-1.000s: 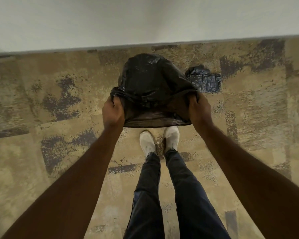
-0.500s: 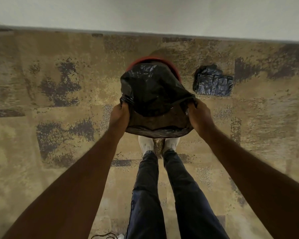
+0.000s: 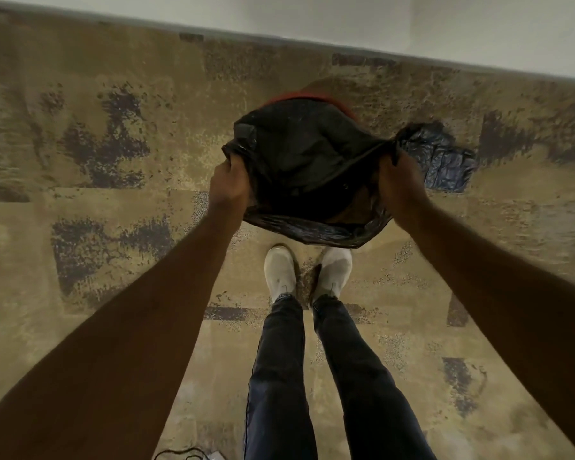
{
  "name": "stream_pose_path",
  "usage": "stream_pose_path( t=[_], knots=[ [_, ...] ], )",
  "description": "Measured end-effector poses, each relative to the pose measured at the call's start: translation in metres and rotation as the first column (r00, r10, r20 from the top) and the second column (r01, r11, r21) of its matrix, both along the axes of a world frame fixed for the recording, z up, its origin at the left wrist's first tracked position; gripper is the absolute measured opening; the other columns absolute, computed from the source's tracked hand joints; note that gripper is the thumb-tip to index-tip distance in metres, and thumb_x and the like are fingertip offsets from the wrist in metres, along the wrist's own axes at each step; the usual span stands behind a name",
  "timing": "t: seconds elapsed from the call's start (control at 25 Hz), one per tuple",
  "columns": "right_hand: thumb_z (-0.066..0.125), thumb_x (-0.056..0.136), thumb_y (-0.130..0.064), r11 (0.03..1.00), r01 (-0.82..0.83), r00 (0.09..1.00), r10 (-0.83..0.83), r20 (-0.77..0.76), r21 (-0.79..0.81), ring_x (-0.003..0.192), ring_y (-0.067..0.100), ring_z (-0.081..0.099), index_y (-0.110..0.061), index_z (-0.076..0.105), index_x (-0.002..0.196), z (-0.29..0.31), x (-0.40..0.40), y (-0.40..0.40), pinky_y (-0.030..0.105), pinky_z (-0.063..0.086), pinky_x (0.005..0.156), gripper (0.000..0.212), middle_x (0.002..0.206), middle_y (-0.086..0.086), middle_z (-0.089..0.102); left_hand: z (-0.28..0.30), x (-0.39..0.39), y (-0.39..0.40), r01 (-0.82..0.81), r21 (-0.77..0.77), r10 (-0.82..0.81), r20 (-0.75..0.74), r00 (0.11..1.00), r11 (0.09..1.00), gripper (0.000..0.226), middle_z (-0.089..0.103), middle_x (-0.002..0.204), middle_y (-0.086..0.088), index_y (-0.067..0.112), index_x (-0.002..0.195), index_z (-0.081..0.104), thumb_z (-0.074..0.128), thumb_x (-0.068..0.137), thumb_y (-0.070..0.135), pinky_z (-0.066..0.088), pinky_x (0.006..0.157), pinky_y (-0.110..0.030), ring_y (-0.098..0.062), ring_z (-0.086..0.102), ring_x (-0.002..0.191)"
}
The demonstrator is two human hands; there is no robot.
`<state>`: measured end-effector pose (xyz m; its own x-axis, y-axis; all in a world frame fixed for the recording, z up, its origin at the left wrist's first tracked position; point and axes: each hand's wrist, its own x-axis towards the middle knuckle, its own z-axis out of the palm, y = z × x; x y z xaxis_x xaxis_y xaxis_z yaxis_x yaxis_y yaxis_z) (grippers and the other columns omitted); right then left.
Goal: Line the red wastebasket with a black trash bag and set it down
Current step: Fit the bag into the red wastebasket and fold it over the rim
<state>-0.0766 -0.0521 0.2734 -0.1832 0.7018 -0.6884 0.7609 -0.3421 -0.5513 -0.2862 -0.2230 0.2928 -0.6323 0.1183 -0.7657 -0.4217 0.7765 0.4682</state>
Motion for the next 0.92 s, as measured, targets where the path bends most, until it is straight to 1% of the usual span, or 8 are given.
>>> stream_pose_path(
  t=[0.2, 0.32, 0.44, 0.56, 0.6, 0.68, 0.8, 0.92],
  knots=[
    [0.04, 0.104, -0.041, 0.999, 0.045, 0.999, -0.045, 0.024, 0.031, 0.075, 0.008, 0.061, -0.022, 0.07, 0.111, -0.045, -0.003, 0.008, 0.028, 0.044, 0.065, 0.036, 0.087, -0.009, 0.067, -0.051, -0.008, -0.003, -0.084, -0.017, 0.085, 0.082, 0.993, 0.996, 0.066, 0.068, 0.131, -0.013, 0.012, 0.134, 0.064, 0.029, 0.101, 0.057, 0.053, 0.105, -0.051, -0.034, 0.065, 0.117],
    [0.041, 0.103, -0.038, 0.998, 0.061, 0.998, -0.061, 0.003, 0.001, 0.077, 0.009, 0.066, -0.021, 0.071, 0.104, -0.069, -0.007, 0.006, 0.03, 0.052, 0.068, 0.034, 0.089, -0.007, 0.07, -0.076, -0.001, 0.004, -0.162, 0.083, 0.136, 0.253, 0.958, 0.983, 0.069, 0.068, 0.132, -0.006, 0.02, 0.141, 0.059, 0.024, 0.102, 0.064, 0.055, 0.104, -0.046, -0.027, 0.067, 0.115],
    [0.044, 0.103, -0.033, 0.993, 0.107, 0.99, -0.11, -0.084, -0.047, 0.07, -0.01, 0.068, -0.029, 0.068, 0.091, -0.083, -0.017, -0.004, 0.019, 0.055, 0.064, 0.027, 0.081, -0.018, 0.071, -0.1, 0.007, 0.018, -0.139, 0.105, 0.097, 0.332, 0.938, 0.985, 0.075, 0.065, 0.13, -0.006, 0.018, 0.145, 0.054, 0.025, 0.1, 0.07, 0.051, 0.106, -0.042, -0.026, 0.063, 0.115],
    [0.044, 0.102, -0.034, 0.996, 0.054, 0.986, -0.065, -0.152, -0.074, 0.104, 0.009, 0.071, -0.038, 0.068, 0.115, -0.095, -0.032, -0.012, 0.036, 0.06, 0.09, 0.027, 0.111, -0.006, 0.074, -0.124, 0.01, 0.029, -0.094, 0.031, 0.08, 0.319, 0.944, 0.995, 0.081, 0.063, 0.138, -0.013, 0.014, 0.144, 0.054, 0.026, 0.097, 0.073, 0.043, 0.115, -0.049, -0.034, 0.059, 0.126],
    [0.044, 0.102, -0.034, 0.994, 0.04, 0.984, -0.057, -0.17, -0.1, 0.109, 0.014, 0.069, -0.04, 0.067, 0.12, -0.099, -0.036, -0.013, 0.041, 0.059, 0.097, 0.029, 0.117, -0.004, 0.073, -0.13, 0.009, 0.031, -0.085, 0.017, 0.075, 0.318, 0.945, 0.996, 0.082, 0.061, 0.142, -0.015, 0.014, 0.146, 0.053, 0.025, 0.096, 0.073, 0.041, 0.117, -0.051, -0.036, 0.057, 0.129],
    [0.046, 0.103, -0.034, 0.982, 0.017, 0.984, -0.05, -0.171, -0.19, 0.117, 0.02, 0.066, -0.034, 0.062, 0.137, -0.106, -0.041, -0.016, 0.044, 0.056, 0.103, 0.038, 0.128, 0.0, 0.069, -0.14, 0.007, 0.032, -0.062, -0.005, 0.06, 0.31, 0.949, 0.998, 0.084, 0.059, 0.145, -0.016, 0.014, 0.148, 0.051, 0.023, 0.096, 0.074, 0.039, 0.118, -0.052, -0.037, 0.055, 0.132],
    [0.055, 0.101, -0.032, 0.966, -0.035, 0.987, -0.007, -0.159, -0.255, 0.119, 0.021, 0.066, -0.03, 0.054, 0.148, -0.109, -0.037, -0.014, 0.039, 0.058, 0.097, 0.047, 0.128, -0.001, 0.069, -0.145, 0.005, 0.026, -0.086, 0.007, 0.082, 0.22, 0.972, 0.996, 0.079, 0.061, 0.141, -0.016, 0.012, 0.145, 0.053, 0.027, 0.098, 0.069, 0.044, 0.113, -0.046, -0.035, 0.059, 0.125],
    [0.062, 0.096, -0.026, 0.986, -0.162, 0.987, 0.161, -0.027, -0.04, 0.111, 0.019, 0.068, -0.024, 0.058, 0.14, -0.1, -0.022, -0.009, 0.033, 0.059, 0.089, 0.044, 0.119, 0.0, 0.072, -0.134, 0.004, 0.007, -0.073, -0.004, 0.073, 0.018, 0.997, 0.997, 0.072, 0.067, 0.129, -0.017, 0.009, 0.133, 0.062, 0.033, 0.096, 0.063, 0.05, 0.096, -0.039, -0.034, 0.064, 0.112]
  ],
)
